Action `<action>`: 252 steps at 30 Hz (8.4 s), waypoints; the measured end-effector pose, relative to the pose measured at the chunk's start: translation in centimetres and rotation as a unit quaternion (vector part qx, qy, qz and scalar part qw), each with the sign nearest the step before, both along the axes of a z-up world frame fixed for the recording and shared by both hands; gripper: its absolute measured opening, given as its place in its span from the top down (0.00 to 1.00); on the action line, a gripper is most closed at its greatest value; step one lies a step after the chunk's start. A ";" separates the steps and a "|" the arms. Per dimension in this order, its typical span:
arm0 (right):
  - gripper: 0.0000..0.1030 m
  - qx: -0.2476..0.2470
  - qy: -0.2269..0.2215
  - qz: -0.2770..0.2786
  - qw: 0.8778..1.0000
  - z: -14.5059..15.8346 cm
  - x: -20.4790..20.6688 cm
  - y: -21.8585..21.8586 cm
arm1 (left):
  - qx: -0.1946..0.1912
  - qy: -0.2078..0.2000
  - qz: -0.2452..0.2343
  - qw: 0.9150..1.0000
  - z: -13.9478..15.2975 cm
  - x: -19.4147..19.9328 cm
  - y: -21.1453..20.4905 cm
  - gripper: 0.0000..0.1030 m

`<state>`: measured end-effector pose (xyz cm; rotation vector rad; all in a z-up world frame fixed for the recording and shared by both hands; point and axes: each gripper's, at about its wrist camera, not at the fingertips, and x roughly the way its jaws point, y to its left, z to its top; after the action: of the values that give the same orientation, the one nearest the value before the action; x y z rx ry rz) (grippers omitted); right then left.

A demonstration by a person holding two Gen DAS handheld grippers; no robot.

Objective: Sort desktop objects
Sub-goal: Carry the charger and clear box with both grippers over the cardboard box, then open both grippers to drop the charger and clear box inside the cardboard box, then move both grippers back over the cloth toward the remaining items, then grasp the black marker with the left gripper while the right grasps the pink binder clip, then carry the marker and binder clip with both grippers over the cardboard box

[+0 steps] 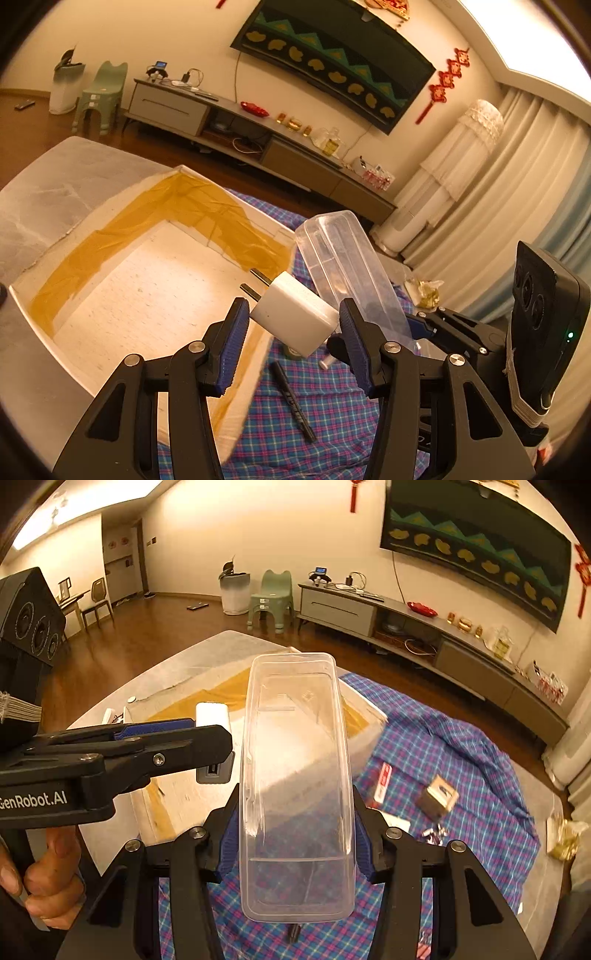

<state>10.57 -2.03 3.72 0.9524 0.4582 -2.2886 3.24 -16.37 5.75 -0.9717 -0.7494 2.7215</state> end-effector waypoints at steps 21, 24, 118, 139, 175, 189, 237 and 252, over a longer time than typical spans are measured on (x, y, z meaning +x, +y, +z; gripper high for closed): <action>0.49 0.048 -0.001 0.035 0.998 -0.4 -4.4 -7.2 | 0.002 -0.043 0.061 0.997 -1.7 -4.1 -7.2 0.49; 0.49 0.056 -0.006 0.037 0.998 -0.8 -5.3 -8.0 | 0.002 -0.050 0.066 0.997 -2.1 -4.6 -7.9 0.49; 0.36 0.071 -0.082 0.079 0.991 -2.7 -7.2 -8.1 | -0.156 -0.179 0.062 0.969 -3.2 -3.7 -6.0 0.48; 0.36 -0.076 -0.055 0.011 0.996 -0.2 -2.8 5.5 | -0.158 -0.119 -0.083 0.977 -1.8 0.3 5.7 0.48; 0.62 0.063 -0.159 -0.111 0.979 -16.6 -2.9 20.3 | -0.158 -0.258 -0.107 0.947 -15.6 -3.5 13.6 0.50; 0.62 0.003 -0.138 -0.093 0.986 -12.7 -2.0 19.2 | -0.159 -0.217 -0.104 0.958 -13.8 -3.4 13.3 0.87; 0.62 -0.011 -0.040 -0.020 0.999 -2.3 -0.2 6.2 | -0.087 -0.054 -0.059 0.993 -1.6 -0.5 5.4 0.87; 0.62 0.016 -0.017 0.006 1.000 -0.1 -0.6 1.3 | -0.057 -0.052 -0.028 0.997 -1.6 -1.2 1.3 0.87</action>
<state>9.98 -0.76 3.60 0.9985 0.4864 -2.2569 1.99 -15.04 4.12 -1.1486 -0.5804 2.7083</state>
